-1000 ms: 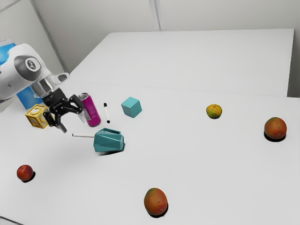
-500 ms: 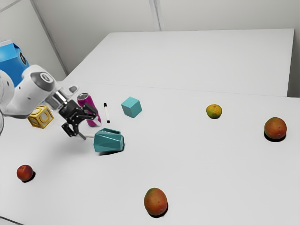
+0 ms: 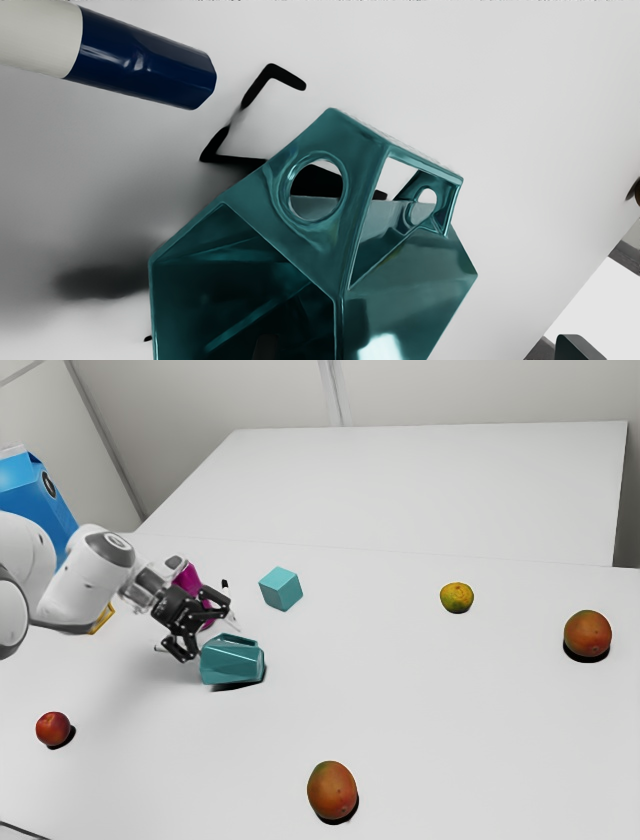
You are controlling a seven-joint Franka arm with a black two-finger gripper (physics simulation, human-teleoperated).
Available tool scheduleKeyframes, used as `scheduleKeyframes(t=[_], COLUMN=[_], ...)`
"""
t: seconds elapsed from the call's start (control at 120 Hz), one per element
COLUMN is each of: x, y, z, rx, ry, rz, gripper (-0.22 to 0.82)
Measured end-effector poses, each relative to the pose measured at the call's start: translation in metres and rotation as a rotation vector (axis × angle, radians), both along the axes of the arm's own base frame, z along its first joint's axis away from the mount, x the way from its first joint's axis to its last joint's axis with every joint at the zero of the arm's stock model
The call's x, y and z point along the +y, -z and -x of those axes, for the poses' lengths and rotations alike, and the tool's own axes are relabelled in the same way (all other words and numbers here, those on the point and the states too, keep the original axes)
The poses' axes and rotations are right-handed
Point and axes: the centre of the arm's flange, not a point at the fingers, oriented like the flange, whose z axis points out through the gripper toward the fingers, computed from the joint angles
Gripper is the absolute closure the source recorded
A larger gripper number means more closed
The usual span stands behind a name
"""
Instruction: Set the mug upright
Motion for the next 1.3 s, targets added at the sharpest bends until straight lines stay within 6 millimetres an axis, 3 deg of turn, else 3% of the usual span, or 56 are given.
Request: scheduleKeyframes(t=[0.208,0.45,0.758,0.883,1.008,1.3], x=[0.001,-0.009,-0.041,-0.076,-0.103,-0.142], y=[0.001,-0.017,-0.036,-0.068,-0.087,-0.091], z=[-0.001,-0.010,-0.017,-0.020,-0.022,-0.018], rx=[-0.013,-0.047,-0.050,-0.097,-0.140,-0.199], ry=[-0.004,0.011,0.042,0.184,0.340,0.457], rz=[-0.010,-0.024,-0.057,-0.217,-0.427,-0.687], gripper=[0.49,0.69,0.77,0.78,0.78,0.79])
